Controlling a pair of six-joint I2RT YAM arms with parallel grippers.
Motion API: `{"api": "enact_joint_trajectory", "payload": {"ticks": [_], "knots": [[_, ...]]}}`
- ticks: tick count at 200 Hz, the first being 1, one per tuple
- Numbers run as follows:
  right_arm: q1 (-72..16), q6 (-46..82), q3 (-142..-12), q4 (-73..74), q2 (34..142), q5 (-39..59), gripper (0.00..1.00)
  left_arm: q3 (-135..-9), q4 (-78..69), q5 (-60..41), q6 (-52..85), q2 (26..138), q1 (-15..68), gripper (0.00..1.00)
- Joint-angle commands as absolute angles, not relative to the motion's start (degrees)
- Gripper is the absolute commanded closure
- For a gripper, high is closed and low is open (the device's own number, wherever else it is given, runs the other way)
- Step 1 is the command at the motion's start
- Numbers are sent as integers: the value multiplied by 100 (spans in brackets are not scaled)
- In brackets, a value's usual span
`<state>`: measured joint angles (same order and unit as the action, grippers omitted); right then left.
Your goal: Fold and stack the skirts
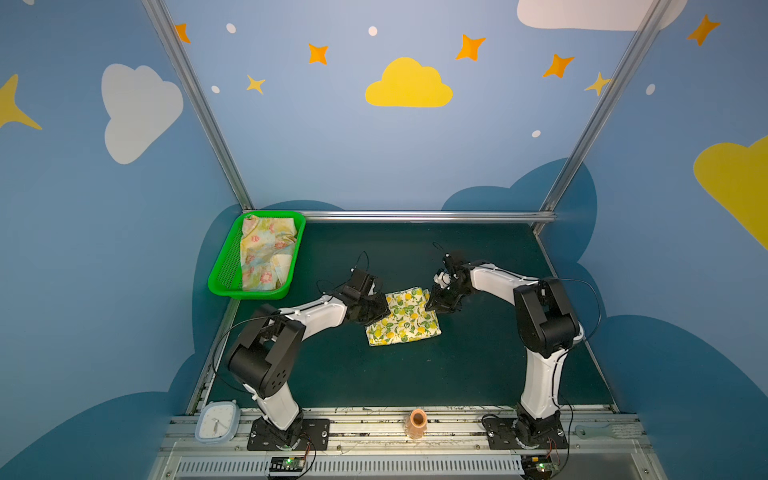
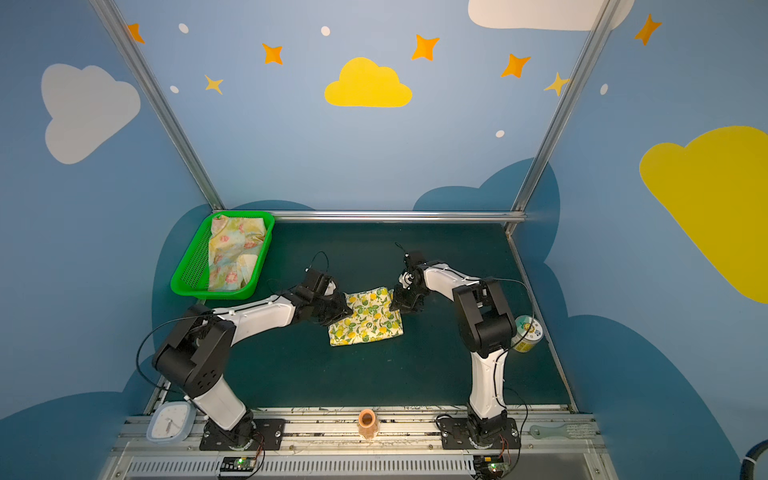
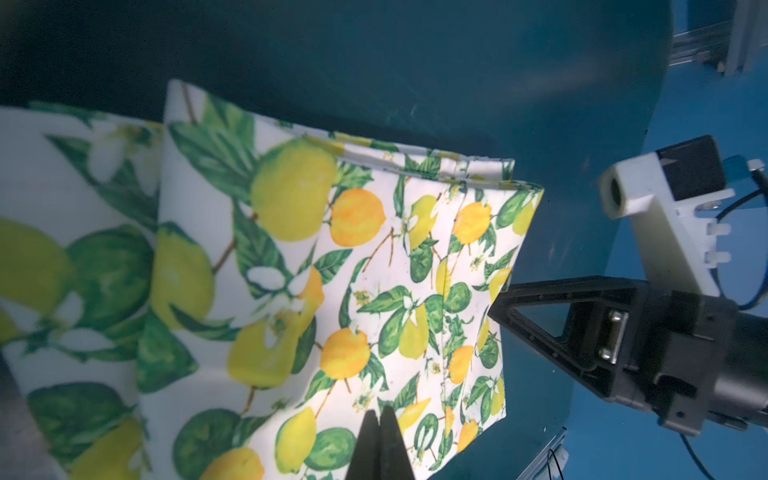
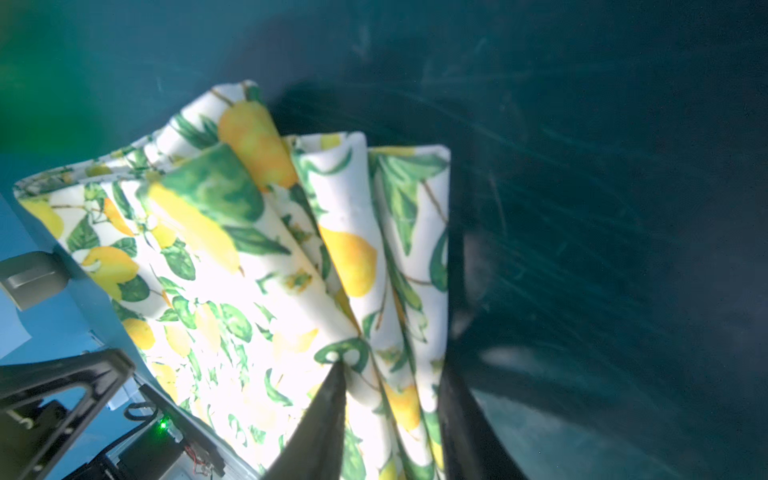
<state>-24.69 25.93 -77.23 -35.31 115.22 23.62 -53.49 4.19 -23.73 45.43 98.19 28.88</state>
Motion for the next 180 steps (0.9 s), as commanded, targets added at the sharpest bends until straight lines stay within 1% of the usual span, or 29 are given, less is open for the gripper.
{"api": "enact_joint_trajectory", "payload": {"ticks": [1,31,51,56,79,109,180], "knots": [[-2511,2691,-7695,-3472,11678,2301,69,-5390,367,-2461,4500,10005,2859,96],[-2522,2724,-7673,-3424,11629,2377,73,-5357,231,-2493,4551,10100,2859,96],[-2508,2751,-7677,-3401,11606,2415,93,-5337,194,-2492,4586,10090,2852,96],[-2506,2758,-7696,-3410,11604,2427,100,-5328,200,-2479,4601,10069,2856,96],[-2368,2779,-7778,-3454,11606,2584,100,-5288,254,-2406,4657,9896,2753,96],[-1963,2686,-7927,-3585,11550,2823,100,-5251,491,-2470,4575,9513,2508,96],[-813,1577,-9018,-5073,11864,2598,100,-5380,1322,-2307,4301,8737,2332,96]]}}
